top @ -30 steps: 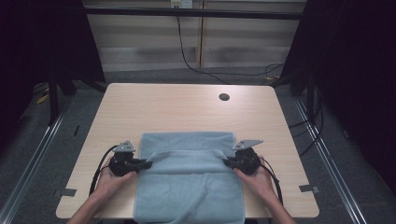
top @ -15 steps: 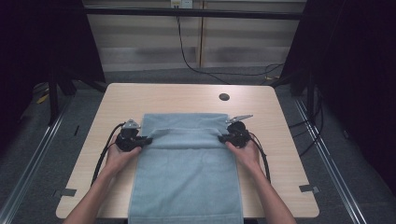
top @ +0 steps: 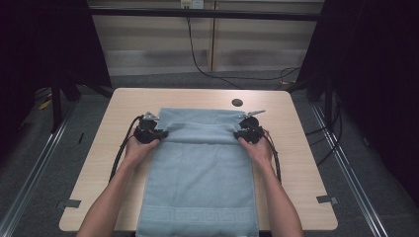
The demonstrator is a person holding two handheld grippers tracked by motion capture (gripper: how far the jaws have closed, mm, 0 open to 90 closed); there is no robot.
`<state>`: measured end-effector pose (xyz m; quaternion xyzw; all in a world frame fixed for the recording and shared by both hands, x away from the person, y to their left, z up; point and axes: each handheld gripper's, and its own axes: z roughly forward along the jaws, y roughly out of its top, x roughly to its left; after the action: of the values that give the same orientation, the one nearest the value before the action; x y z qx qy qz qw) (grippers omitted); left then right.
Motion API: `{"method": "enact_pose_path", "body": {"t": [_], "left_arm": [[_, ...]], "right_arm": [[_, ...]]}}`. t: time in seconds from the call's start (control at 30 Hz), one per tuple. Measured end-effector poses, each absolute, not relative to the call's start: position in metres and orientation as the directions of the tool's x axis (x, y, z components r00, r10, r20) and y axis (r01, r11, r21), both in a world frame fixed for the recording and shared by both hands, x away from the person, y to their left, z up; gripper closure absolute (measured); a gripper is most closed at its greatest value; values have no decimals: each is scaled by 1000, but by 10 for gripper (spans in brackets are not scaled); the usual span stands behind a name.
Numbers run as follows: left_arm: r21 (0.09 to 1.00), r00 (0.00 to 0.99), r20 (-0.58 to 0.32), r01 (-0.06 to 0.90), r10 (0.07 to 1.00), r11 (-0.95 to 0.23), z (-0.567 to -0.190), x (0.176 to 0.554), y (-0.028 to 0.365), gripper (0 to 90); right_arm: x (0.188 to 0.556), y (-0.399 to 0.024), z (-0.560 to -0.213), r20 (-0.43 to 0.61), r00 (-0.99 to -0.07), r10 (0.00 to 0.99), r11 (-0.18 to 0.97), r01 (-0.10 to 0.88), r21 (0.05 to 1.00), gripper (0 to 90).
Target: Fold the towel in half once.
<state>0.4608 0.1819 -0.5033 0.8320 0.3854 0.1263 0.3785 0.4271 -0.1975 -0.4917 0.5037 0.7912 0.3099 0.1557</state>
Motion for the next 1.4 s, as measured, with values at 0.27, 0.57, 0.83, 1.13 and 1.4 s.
{"method": "enact_pose_path", "body": {"t": [0.27, 0.57, 0.83, 1.13, 1.4], "left_arm": [[734, 648, -181, 590, 740, -338, -501, 465, 190, 838], [867, 707, -218, 457, 672, -200, -423, 435, 207, 838], [924, 746, -186, 355, 639, -145, -363, 395, 213, 842], [949, 799, -154, 284, 581, -138, -342, 342, 225, 841], [906, 818, -199, 363, 539, -218, -403, 298, 225, 834]], "right_arm": [[435, -202, -488, 97, -435, 895, 254, 676, 692, 857], [407, -223, -418, 156, -500, 852, 140, 504, 852, 856], [366, -228, -349, 105, -568, 816, 128, 355, 926, 856], [307, -230, -332, 73, -631, 773, 148, 292, 945, 856], [251, -231, -385, 80, -666, 742, 241, 376, 895, 851]]}}
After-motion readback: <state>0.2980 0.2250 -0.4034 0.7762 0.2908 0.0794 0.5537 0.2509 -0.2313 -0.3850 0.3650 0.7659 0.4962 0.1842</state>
